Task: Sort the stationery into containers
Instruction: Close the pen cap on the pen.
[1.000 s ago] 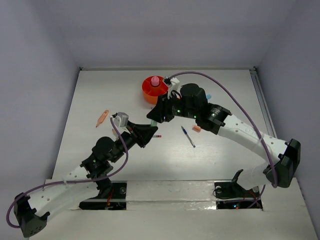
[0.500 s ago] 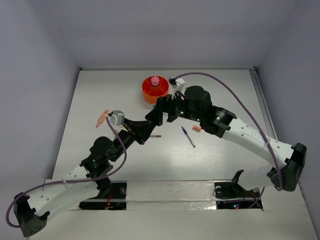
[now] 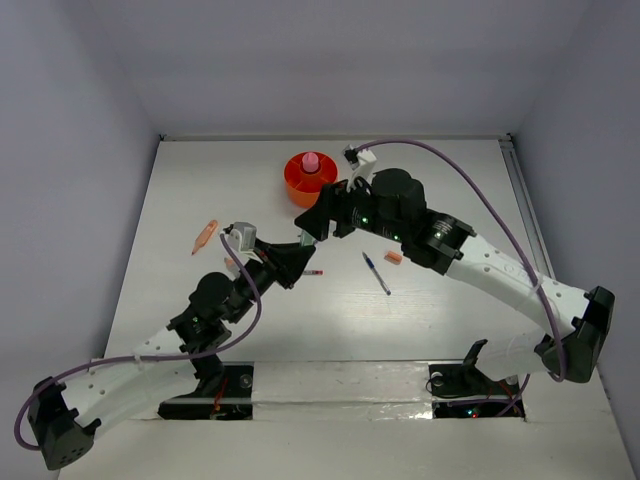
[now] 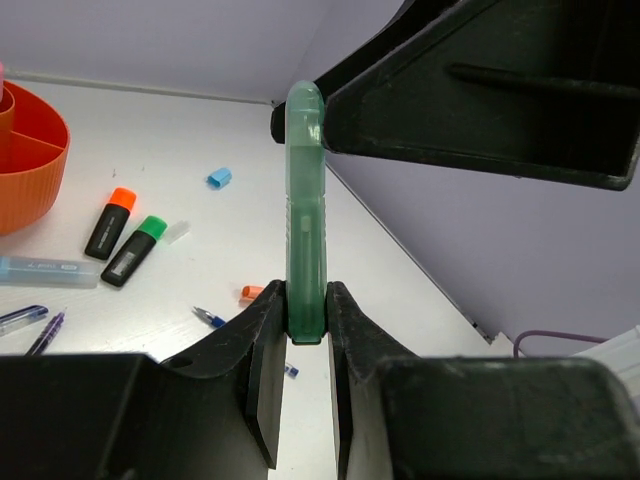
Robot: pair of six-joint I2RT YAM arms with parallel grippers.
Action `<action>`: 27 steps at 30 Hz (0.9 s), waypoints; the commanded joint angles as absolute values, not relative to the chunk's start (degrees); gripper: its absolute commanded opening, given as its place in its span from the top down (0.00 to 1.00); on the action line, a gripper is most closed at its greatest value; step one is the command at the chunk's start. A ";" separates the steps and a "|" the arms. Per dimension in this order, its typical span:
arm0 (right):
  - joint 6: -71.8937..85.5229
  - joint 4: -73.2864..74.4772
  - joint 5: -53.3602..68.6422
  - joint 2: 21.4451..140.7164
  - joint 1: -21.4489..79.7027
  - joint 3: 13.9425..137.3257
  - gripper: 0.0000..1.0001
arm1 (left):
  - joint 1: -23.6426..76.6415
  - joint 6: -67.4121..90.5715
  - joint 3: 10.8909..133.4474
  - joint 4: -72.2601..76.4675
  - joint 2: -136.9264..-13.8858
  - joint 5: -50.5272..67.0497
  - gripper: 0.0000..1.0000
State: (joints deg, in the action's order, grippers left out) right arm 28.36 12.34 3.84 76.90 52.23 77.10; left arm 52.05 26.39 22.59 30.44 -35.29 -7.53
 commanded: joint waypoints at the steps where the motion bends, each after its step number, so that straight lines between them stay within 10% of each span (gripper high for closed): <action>1: 29.26 8.97 2.46 77.69 52.65 79.37 0.31 | 52.29 25.49 22.41 35.07 -35.77 -8.00 1.00; 27: 31.47 -1.40 0.35 75.59 54.93 65.04 0.95 | 53.35 23.73 33.57 33.75 -39.11 -14.41 1.00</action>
